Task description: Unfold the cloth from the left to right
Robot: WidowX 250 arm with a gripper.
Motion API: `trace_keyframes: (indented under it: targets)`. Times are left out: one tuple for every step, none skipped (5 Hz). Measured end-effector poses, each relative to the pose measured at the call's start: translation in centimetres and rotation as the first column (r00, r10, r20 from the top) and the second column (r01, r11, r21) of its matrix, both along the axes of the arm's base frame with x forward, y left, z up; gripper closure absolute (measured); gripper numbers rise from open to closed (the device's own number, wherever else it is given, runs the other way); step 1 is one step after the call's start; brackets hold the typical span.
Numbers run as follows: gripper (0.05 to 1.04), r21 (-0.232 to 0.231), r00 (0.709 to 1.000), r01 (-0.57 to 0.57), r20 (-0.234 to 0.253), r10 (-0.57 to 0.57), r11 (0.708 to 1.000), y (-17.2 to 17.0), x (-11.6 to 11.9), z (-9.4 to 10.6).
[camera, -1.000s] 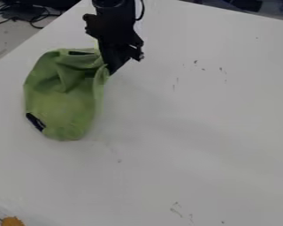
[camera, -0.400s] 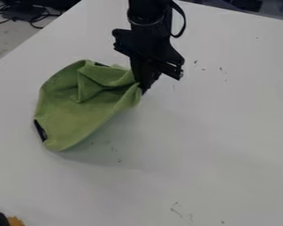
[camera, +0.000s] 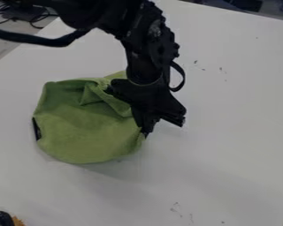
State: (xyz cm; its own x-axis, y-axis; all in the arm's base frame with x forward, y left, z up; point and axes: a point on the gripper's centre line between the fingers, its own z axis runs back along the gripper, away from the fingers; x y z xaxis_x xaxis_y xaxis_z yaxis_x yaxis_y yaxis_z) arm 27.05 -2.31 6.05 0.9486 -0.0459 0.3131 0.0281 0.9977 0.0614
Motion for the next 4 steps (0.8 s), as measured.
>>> trace_keyframes:
  targets:
    - [1.024,-0.007,0.999,-0.02,0.032,0.02,1.0,-1.2,-0.8,0.0]
    - [1.024,-0.018,0.998,-0.017,0.068,0.018,1.0,-2.6,-0.7,0.1]
    - [1.0,-0.032,0.998,-0.03,0.059,0.032,0.999,-3.7,-0.8,-0.4]
    - [0.84,-0.044,0.996,-0.045,0.08,0.049,0.998,-4.1,-0.7,-0.4]
